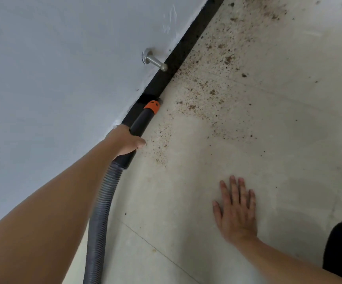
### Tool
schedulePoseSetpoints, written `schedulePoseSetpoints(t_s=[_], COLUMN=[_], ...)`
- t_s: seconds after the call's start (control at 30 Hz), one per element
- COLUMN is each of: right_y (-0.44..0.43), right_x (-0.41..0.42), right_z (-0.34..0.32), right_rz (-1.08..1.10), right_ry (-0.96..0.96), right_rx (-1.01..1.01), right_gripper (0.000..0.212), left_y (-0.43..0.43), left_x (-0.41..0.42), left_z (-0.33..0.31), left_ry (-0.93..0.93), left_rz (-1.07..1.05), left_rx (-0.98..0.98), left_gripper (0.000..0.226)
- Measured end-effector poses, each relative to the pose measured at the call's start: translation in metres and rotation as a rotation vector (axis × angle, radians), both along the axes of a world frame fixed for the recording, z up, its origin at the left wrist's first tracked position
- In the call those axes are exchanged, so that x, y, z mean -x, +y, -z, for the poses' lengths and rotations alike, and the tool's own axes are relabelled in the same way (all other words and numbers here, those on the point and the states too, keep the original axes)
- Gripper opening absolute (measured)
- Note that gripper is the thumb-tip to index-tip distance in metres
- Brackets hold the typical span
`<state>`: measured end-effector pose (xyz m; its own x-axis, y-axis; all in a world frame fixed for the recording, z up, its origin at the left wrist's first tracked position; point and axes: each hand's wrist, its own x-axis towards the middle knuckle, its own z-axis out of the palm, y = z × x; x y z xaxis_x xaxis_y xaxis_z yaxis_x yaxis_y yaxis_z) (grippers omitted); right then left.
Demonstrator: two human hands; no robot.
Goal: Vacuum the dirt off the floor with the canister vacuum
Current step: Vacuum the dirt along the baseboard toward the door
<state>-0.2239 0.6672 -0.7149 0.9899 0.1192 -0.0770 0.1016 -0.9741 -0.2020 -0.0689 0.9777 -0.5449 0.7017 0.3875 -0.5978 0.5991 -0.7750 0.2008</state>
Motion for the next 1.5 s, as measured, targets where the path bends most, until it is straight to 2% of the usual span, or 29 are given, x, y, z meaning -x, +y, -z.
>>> schedulePoseSetpoints(t_s=[0.23,0.47,0.63,0.83,1.33,1.5], right_y=[0.001,0.0,0.0,0.003,0.003,-0.002], right_x=[-0.002,0.001,0.004,0.007,0.006,0.004], right_z=[-0.006,-0.005,-0.004,-0.002,0.003,0.003], right_rz=[0.0,-0.029,-0.023,-0.028,-0.007,-0.015], right_ry=[0.0,0.038,0.067,0.01,-0.094,-0.068], right_rx=[-0.041,-0.039,-0.04,-0.061,0.007,0.024], right_gripper=[0.069,0.072,0.076,0.073,0.065,0.065], left_y=[0.046,0.037,0.025,0.029,0.017,0.006], left_x=[0.17,0.353,0.417,0.373,0.078,0.039], left_z=[-0.029,-0.03,-0.021,-0.002,0.021,0.017], left_ry=[0.126,0.17,0.154,0.07,-0.034,-0.054], left_rz=[-0.016,-0.164,-0.215,-0.133,0.094,0.067], left_rx=[-0.032,-0.051,-0.066,-0.044,0.175,0.252], left_gripper=[0.016,0.02,0.02,0.022,0.014,0.019])
